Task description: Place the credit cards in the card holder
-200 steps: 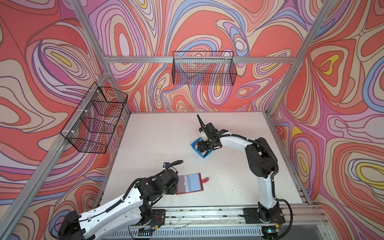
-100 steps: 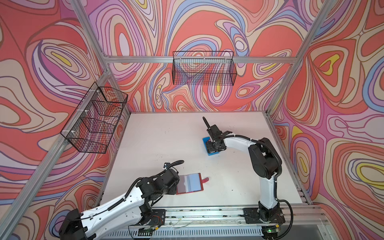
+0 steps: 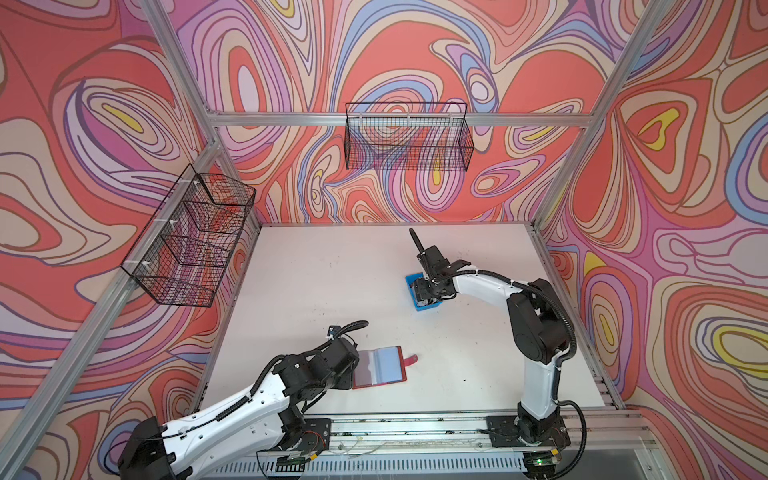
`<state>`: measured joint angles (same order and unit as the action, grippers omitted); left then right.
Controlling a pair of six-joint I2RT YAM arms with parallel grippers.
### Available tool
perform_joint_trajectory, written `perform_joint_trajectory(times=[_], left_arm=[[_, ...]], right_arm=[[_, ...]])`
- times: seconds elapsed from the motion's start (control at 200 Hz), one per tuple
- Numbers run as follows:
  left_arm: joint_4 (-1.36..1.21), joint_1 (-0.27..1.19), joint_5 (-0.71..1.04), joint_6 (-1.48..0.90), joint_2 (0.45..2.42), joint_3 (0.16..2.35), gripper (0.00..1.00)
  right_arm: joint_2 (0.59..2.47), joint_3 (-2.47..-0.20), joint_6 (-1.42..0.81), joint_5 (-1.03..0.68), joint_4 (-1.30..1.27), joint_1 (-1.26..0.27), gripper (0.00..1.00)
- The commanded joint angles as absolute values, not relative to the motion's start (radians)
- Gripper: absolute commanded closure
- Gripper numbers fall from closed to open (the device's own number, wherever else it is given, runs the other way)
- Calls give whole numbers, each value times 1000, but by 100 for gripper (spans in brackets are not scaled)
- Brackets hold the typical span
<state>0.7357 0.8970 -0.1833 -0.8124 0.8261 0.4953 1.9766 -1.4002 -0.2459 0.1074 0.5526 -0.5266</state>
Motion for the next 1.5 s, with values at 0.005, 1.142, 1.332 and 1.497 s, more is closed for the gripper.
perform_joint_trajectory(times=[0.005,1.142,1.332,1.497], left_arm=[[742,901,-193,-810,825,501,40],[742,900,-192,-810,824,500,40],[743,900,-193,-811,825,500,40],[742,901,-193,-810,825,500,40]], right_arm=[[1959,-1391,-245,99,551,-526,31],[2008,-1450,-250,384,617,-593,36],[2008,-1457,-252,417,627,-609,34],[2008,-1460,-251,427,631,-612,32]])
